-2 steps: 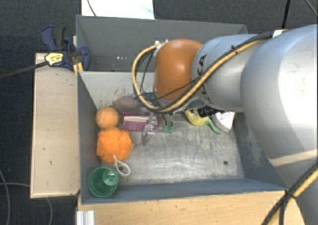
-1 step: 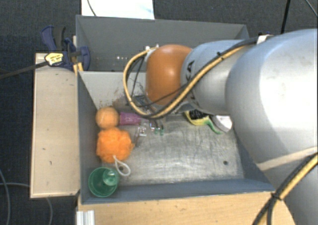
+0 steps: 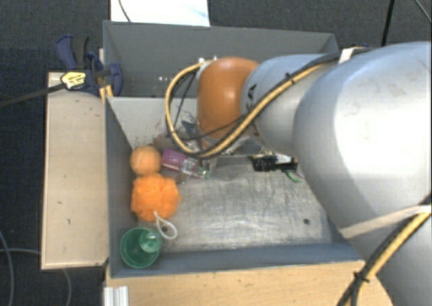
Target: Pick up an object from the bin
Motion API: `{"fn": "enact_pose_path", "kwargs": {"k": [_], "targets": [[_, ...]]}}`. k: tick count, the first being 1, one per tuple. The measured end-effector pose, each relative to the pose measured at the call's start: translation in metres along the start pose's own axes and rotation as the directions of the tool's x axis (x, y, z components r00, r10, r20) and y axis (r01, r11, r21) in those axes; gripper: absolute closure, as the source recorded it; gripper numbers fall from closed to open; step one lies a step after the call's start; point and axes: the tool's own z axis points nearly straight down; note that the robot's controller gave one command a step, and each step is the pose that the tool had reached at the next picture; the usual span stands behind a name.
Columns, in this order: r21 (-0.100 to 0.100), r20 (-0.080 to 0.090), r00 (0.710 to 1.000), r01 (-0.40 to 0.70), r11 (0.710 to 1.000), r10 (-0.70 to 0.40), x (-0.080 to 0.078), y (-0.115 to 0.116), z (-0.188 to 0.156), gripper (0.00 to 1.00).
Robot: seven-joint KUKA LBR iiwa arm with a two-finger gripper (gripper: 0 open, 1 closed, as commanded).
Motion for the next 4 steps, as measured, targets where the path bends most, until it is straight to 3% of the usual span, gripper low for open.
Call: {"fn": "enact_pose_path", "kwargs": {"k": [1, 2, 3, 4], "targets": [[0.0, 0.0, 1.0, 0.0, 1.0, 0.0, 0.0, 0.0, 0.0, 1.0], [0.015, -0.018, 1.0, 0.003, 1.0, -0.003, -0.002, 0.001, -0.03, 1.0], [0.014, -0.018, 1.0, 0.004, 1.0, -0.003, -0.002, 0.001, -0.049, 1.0], [0.013, -0.017, 1.0, 0.007, 1.0, -0.007, -0.005, 0.003, -0.097, 1.0]]}}
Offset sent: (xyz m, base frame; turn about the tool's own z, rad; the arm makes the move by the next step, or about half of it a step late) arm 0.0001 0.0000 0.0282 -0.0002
